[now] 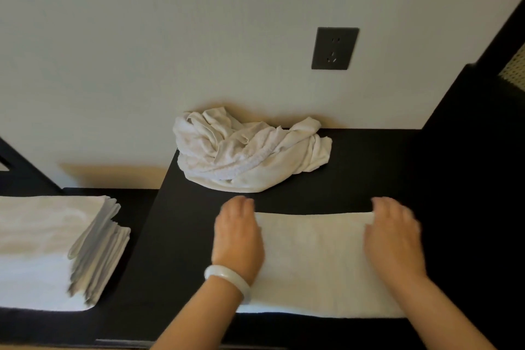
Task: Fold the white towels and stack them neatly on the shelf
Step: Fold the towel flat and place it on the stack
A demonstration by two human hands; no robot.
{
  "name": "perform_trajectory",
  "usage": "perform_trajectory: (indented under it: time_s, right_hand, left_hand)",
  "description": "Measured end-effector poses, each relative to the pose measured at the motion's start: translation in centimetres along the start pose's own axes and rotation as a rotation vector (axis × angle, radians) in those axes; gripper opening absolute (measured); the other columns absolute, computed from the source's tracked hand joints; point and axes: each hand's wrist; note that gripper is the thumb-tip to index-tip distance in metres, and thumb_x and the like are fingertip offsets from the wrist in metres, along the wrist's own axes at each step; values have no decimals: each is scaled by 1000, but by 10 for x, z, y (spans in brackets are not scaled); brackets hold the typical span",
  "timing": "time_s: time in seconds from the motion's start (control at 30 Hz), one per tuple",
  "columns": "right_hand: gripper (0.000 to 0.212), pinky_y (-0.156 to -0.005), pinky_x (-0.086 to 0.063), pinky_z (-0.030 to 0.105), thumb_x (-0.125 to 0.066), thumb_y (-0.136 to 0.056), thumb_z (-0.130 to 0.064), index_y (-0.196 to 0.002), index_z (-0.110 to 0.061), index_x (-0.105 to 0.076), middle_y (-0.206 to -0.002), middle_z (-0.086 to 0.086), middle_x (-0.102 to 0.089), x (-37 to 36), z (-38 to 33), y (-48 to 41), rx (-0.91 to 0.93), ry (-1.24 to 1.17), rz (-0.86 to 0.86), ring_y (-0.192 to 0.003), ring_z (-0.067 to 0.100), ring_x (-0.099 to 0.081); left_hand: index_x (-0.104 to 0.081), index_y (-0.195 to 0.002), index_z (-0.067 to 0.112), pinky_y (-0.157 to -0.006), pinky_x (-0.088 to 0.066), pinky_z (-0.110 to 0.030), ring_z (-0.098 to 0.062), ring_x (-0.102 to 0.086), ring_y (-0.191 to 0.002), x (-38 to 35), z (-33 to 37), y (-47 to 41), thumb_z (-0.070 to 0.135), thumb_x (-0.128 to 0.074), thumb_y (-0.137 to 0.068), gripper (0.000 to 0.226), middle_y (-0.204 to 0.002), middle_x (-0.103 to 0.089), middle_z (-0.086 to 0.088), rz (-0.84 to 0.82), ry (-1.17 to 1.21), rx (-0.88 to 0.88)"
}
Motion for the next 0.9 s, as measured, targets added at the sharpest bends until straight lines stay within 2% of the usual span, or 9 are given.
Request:
perform_trajectory:
  time_s: [0.1,0.2,0.33,0.4,0.53,0.63,0.7,0.77,0.9]
  right_hand:
    - [64,-114,-31,36,-79,-73,-14,-133,-9,-58,-139,12,-56,-17,-50,28,319,-186,-48,-129,29,-54]
    - [54,-115,-12,38,-50,-91,-31,-142,-16,-49,-151,3,-41,-34,-62,47,409,-172,-220,-138,22,-44]
    - [75,-118,18,34,7,-89,-60,-155,-26,3,-162,-8,8,-42,9,41,193,-70,-278,-147,5,12]
    - [73,-121,12,38,16,-88,-61,-153,-26,14,-163,-8,11,-37,44,39,32,21,-281,-147,7,15]
    - [74,-123,-3,46,-2,-94,-58,-157,-19,-1,-165,2,-6,-16,64,39,-169,178,-341,-152,21,0]
    - [61,-121,-9,51,-37,-100,-43,-151,-10,-34,-158,12,-29,-11,29,44,-10,118,-75,-148,29,-19]
    - [54,-119,-9,49,-42,-95,-35,-143,-9,-47,-151,16,-42,-14,-15,56,228,-4,12,-143,30,-30]
    - [57,-115,-14,47,-32,-92,-37,-140,-13,-52,-147,13,-48,-20,-49,71,392,-52,-108,-141,28,-37]
    - [62,-117,-5,42,-20,-96,-48,-152,-23,-35,-158,2,-33,-34,-19,73,313,-54,-250,-147,18,-26]
  left_hand:
    - [-62,-127,10,-102,-47,-42,-27,-54,-127,-31,36,20,35,-53,-85,50,-135,-58,-9,-86,-14,-256]
    - [-51,-140,17,-112,-31,-50,-25,-41,-137,-47,36,32,39,-28,-96,55,-148,-46,-6,-257,-70,-224]
    - [-24,-154,27,-113,-12,-54,-24,-21,-147,-48,-5,38,51,-7,-100,61,-161,-19,-1,-231,-201,-155]
    - [-28,-153,25,-113,-17,-57,-25,-26,-146,-44,-20,42,55,-2,-99,67,-159,-27,-3,-224,-195,-89]
    - [10,-153,28,-118,7,-56,-19,15,-148,-32,-22,47,59,34,-80,83,-163,10,0,-222,-188,-34]
    - [-1,-156,20,-117,14,-47,-25,8,-150,-25,18,47,50,19,-82,83,-163,7,-5,-169,-146,-106]
    - [-11,-155,19,-117,12,-46,-27,2,-150,-27,42,49,47,7,-88,74,-163,-1,-6,-143,-84,-218]
    - [4,-153,21,-117,14,-52,-29,11,-149,-42,44,55,46,9,-86,72,-162,11,-5,-220,-161,-292]
    - [-18,-155,30,-116,-12,-57,-24,-15,-149,-40,-1,63,49,-14,-98,60,-162,-17,-1,-227,-198,-183]
Point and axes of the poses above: each hand's wrist, its own y-axis away from the middle knuckle, its own x-axis out of the back of the hand, z = x × y
